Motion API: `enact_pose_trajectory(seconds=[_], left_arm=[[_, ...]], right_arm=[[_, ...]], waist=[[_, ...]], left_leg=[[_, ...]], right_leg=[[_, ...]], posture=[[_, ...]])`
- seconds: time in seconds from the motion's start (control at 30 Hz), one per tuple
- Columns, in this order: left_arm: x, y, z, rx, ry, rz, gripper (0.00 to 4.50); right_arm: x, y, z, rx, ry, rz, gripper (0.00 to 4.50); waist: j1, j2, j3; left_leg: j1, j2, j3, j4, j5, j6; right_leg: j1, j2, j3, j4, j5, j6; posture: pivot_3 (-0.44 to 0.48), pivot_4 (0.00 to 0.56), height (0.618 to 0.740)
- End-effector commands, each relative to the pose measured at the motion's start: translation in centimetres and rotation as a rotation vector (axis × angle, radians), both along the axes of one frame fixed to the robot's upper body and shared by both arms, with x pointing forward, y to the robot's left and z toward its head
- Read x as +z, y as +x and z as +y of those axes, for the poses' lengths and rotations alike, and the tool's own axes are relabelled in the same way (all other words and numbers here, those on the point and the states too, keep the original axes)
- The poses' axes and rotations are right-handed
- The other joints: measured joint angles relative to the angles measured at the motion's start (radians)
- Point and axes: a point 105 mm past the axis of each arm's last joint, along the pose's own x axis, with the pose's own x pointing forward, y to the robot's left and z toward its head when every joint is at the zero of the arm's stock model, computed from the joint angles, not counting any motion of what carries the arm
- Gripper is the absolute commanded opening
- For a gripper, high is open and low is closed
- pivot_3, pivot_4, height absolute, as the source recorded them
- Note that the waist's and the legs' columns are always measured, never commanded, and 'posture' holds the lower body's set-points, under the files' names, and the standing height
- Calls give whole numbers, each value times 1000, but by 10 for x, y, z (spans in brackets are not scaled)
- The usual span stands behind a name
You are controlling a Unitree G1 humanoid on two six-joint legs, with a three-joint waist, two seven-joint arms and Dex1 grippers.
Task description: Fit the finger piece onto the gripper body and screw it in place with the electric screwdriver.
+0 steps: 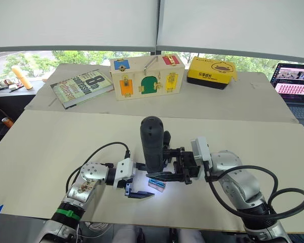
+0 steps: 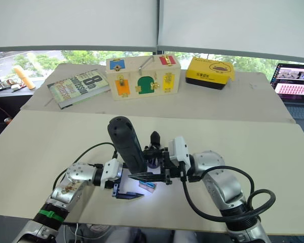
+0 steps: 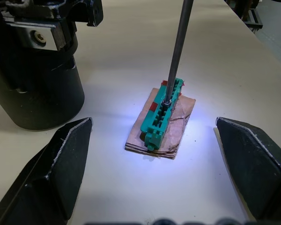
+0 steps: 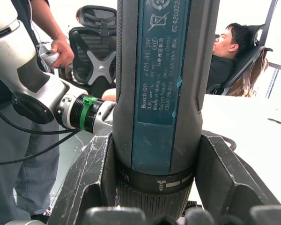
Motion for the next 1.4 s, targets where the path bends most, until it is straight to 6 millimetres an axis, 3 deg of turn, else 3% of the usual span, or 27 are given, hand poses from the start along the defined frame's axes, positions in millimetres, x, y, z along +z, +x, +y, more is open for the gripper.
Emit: enact_pose_trajectory(seconds=[0.03,0.6,1.4], left_arm=[[-20,-9,-4,-7,35,71,4464],[-19,-9,-3,6,30,67,4464],[-8,-3,3,2,-13,68,4464]], right_arm=[[7,-2,-1,5,18,-45,1913],[2,-2,-1,6,15,-9,1913],[18,-1,-4,-4,98,-38,1913]], waist=[[0,0,0],[0,0,0],[-4,0,0]], left_leg=[[0,0,0,0,0,0],[1,0,0,0,0,0],[1,0,0,0,0,0]], right_leg=[[0,0,0,0,0,0],[0,0,0,0,0,0],[0,0,0,1,0,0]], posture=[[0,150,740],[0,150,740],[0,150,740]])
